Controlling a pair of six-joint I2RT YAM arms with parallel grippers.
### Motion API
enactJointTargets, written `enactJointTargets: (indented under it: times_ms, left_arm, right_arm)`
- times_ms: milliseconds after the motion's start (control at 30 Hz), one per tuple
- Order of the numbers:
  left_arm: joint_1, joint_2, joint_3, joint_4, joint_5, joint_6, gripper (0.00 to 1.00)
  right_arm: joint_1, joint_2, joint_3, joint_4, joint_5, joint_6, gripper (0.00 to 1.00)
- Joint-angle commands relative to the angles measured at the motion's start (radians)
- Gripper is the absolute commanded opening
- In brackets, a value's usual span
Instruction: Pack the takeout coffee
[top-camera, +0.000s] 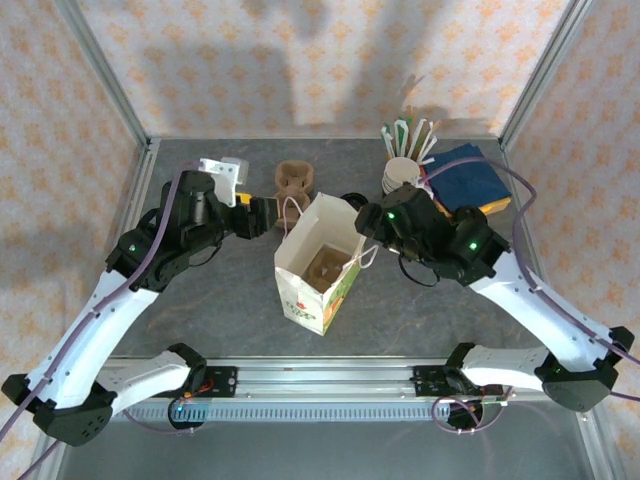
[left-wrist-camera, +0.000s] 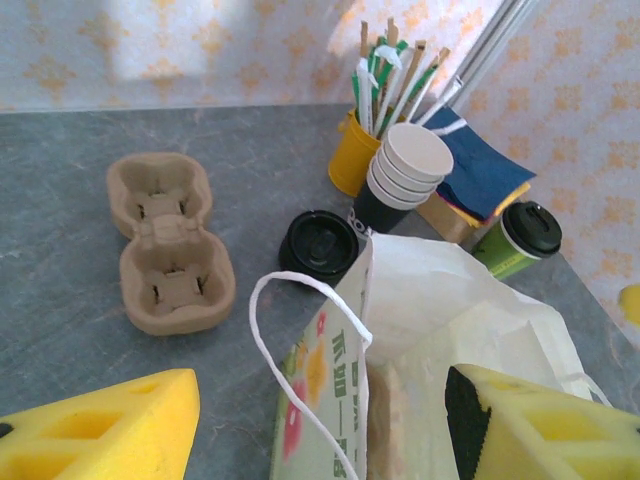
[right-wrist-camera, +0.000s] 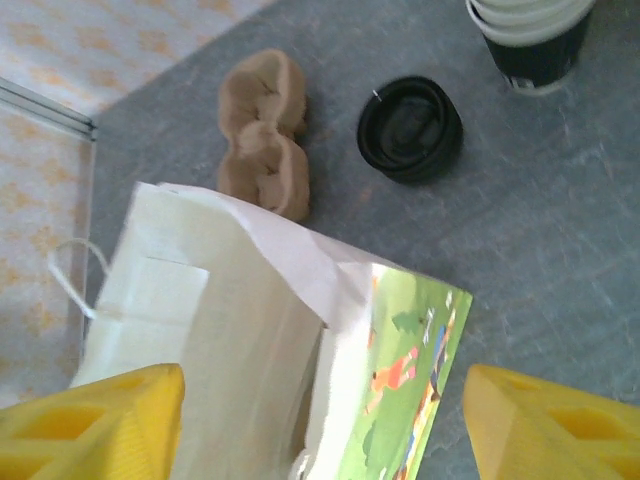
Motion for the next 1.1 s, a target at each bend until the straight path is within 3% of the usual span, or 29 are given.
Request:
enactJointTargets:
  times_ms: [0, 267, 633, 767, 1067]
  left_arm:
    - [-0.002, -0.016, -0.007, 0.036, -0.049, 0.018, 0.68]
    - [-0.001, -0.027, -0.061, 0.044, -0.048, 0.03, 0.68]
    - [-0.002, -0.029, -0.086, 0.066, -0.054, 0.036, 0.68]
    - [-0.001, -0.031, -0.079, 0.076, -0.055, 0.035, 0.68]
    - [-0.002, -0.072, -0.082, 0.13, -0.103, 0.012, 0.68]
  right_arm:
    - [-0.006, 0.045, -0.005, -0.038, -0.045, 0.045, 0.71]
    - [-0.009, 0.133, -0.007, -0.003, -0.138, 0.018, 0.62]
    - [-0.01, 0.126, -0.04, 0.042, -0.196, -0.002, 0.19]
    - [-0.011, 0.089, -0.056, 0.09, -0.202, -0.039, 0.09]
    - [-0.01, -0.001, -0.078, 0.2, -0.292, -0.211, 0.01]
